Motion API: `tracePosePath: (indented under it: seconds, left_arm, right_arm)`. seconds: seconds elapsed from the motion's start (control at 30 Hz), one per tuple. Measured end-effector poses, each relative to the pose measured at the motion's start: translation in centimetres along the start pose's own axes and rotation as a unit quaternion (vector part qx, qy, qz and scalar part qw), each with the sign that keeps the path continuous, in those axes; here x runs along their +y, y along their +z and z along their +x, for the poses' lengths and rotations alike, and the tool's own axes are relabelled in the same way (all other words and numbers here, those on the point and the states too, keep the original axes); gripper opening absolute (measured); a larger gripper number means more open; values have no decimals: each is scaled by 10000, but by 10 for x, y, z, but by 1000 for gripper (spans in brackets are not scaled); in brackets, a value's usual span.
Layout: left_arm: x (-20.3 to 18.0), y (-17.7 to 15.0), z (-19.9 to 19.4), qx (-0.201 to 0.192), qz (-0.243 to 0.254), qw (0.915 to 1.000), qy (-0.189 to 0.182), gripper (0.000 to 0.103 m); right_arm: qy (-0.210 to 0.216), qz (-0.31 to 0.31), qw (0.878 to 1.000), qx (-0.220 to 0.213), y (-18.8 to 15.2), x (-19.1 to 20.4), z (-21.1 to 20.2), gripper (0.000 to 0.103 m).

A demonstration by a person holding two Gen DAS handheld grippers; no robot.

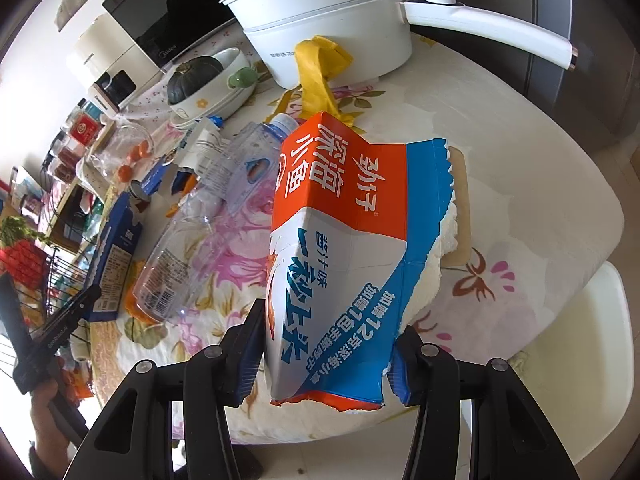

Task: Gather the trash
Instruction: 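Lift the blue biscuit box over the white bin and open the left gripper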

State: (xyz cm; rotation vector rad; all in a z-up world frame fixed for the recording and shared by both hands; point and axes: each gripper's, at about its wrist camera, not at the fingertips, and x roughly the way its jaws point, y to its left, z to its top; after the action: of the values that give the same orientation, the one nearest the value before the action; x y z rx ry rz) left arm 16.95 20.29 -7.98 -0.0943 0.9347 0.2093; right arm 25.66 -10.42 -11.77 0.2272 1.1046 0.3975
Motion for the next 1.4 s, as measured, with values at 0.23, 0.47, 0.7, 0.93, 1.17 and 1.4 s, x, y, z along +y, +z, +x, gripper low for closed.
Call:
tracePosePath:
  seconds: [0.23, 0.47, 0.7, 0.93, 1.17, 1.4]
  left_arm:
    - [28, 3, -14, -165, -985, 9924, -711, 30]
    - [35, -4, -12, 4, -864, 9961, -170, 26]
    - [40, -11, -8, 71, -991, 9946, -290, 26]
    - [44, -13, -27, -162, -1356, 9884, -668, 26]
    - [44, -19, -56, -452, -1412, 9842, -964, 26]
    - [30, -27, -86, -679, -1292, 9787, -1442, 26]
  right_arm:
    - [84, -6, 9999, -148, 0, -5, -15, 53]
    - [78, -99, 9998, -173, -1, -6, -21, 53]
    - [46, -132, 9998, -148, -3, -4, -21, 53]
    - [151, -274, 9990, -319, -7, -2, -39, 53]
    - [263, -320, 9981, -465, -21, -7, -64, 53]
    - [223, -312, 9975, -598, -38, -26, -91, 53]
